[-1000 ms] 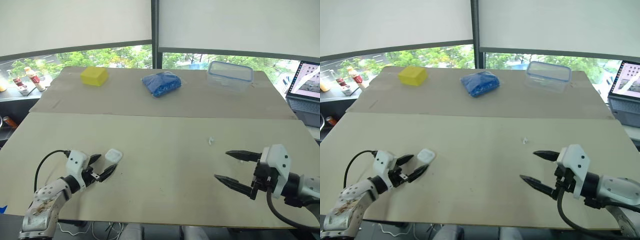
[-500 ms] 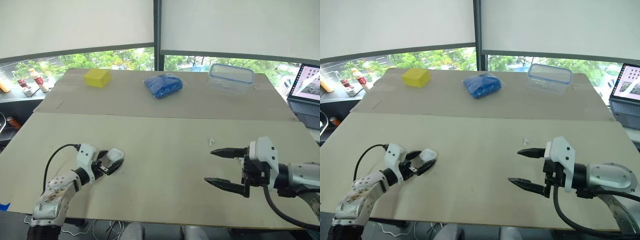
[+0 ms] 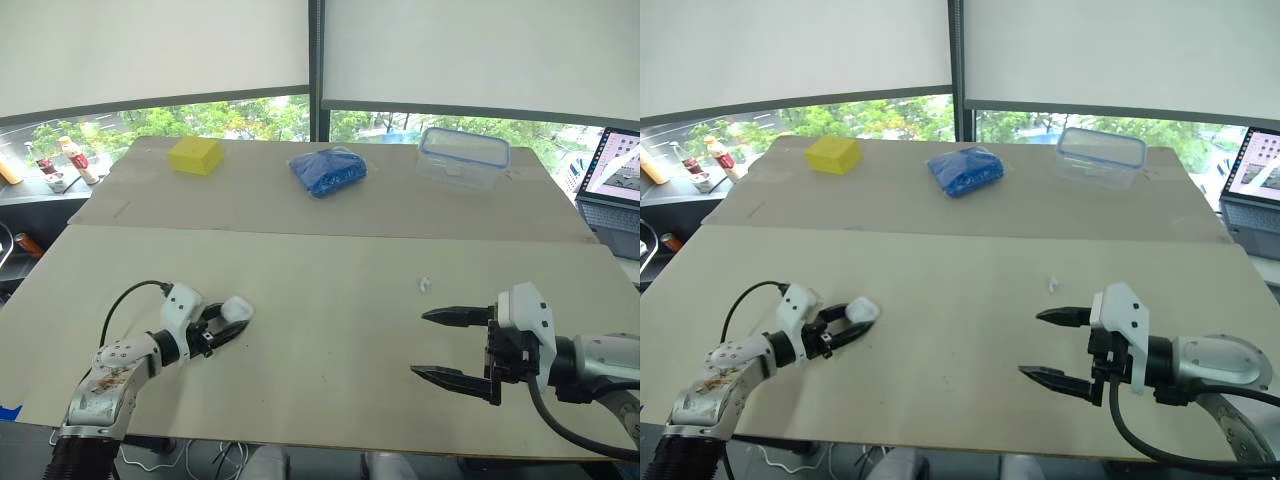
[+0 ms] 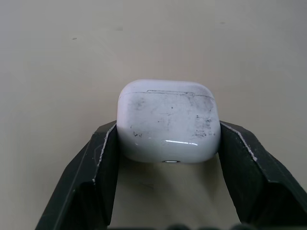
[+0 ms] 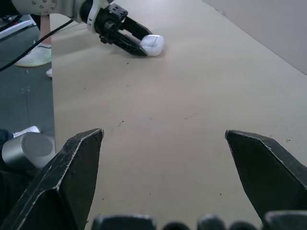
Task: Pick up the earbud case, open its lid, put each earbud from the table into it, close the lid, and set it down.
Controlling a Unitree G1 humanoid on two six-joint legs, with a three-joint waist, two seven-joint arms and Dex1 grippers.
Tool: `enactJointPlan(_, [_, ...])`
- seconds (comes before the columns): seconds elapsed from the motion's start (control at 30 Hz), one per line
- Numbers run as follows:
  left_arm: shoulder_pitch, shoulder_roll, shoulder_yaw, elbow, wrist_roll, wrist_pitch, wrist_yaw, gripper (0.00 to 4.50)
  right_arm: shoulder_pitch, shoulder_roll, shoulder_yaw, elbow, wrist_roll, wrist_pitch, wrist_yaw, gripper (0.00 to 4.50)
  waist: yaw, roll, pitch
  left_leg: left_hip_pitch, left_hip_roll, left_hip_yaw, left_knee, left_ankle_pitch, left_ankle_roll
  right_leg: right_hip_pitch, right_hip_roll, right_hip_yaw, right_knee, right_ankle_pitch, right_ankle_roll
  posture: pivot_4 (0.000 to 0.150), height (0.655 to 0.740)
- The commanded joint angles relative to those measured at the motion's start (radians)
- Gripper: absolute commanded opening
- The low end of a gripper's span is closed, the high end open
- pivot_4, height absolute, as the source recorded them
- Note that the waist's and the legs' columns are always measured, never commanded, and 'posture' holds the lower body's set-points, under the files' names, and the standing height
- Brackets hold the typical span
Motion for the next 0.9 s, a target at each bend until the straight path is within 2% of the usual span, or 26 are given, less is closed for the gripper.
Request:
enactJointPlan(0.03, [-0.004, -0.037, -0.120, -0.064, -0.005, -0.060, -0.104, 2.52, -0.029, 0.013, -0.015, -0.048, 0.041, 0.055, -0.077, 4.50, 0.002, 0.000, 0.000, -0.001, 0.000, 0.000, 0.000, 0.000, 0.000, 0.000, 0.000, 0.000, 0.000, 0.000, 0.000, 0.150, 0.6909])
enactJointPlan(0.1, [-0.036, -0.078, -0.164, -0.088, 0.003, -0.109, -0.118, 2.52, -0.059, 0.012, 0.007, -0.070, 0.079, 0.143, -0.156, 4.50, 0.001, -0.001, 0.001, -0.001, 0.000, 0.000, 0.000, 0.000, 0.000, 0.000, 0.000, 0.000, -0.001, 0.000, 0.000, 0.150, 0.6909])
enactJointPlan(0.3, [-0.172, -0.256, -0.287, -0.074, 0.090, -0.353, -0.097, 2.52, -0.206, 0.052, 0.063, -0.062, 0.434, 0.379, -0.388, 4.50, -0.001, -0.007, 0.004, -0.004, 0.001, -0.001, 0.000, 0.000, 0.000, -0.002, 0.001, 0.000, 0.000, 0.001, -0.001, 0.150, 0.6909])
enactJointPlan(0.5, [-0.261, -0.334, -0.342, 0.007, 0.137, -0.593, -0.127, 2.52, -0.264, 0.060, 0.106, -0.005, 0.703, 0.462, -0.625, 4.50, -0.007, -0.007, 0.004, -0.007, 0.000, -0.001, 0.000, -0.001, 0.002, -0.003, 0.001, 0.000, -0.004, 0.001, 0.000, 0.150, 0.6909])
enactJointPlan(0.63, [-0.270, -0.353, -0.361, 0.034, 0.153, -0.694, -0.133, 2.52, -0.283, 0.053, 0.131, 0.004, 0.800, 0.454, -0.708, 4.50, -0.008, -0.007, 0.004, -0.008, 0.000, -0.001, 0.001, -0.001, 0.002, -0.004, 0.001, -0.001, -0.004, 0.001, 0.000, 0.150, 0.6909])
enactJointPlan(0.83, [-0.277, -0.357, -0.368, 0.057, 0.156, -0.735, -0.126, 2.52, -0.297, 0.045, 0.153, 0.015, 0.876, 0.439, -0.788, 4.50, -0.008, -0.007, 0.004, -0.008, 0.000, -0.001, 0.001, -0.001, 0.002, -0.004, 0.001, -0.001, -0.004, 0.001, 0.000, 0.150, 0.6909])
enactJointPlan(0.9, [-0.278, -0.356, -0.367, 0.055, 0.155, -0.736, -0.123, 2.52, -0.302, 0.039, 0.161, 0.020, 0.879, 0.442, -0.800, 3.95, -0.008, -0.007, 0.004, -0.008, 0.000, -0.001, 0.001, -0.001, 0.002, -0.004, 0.001, -0.001, -0.004, 0.001, 0.000, 0.150, 0.6909])
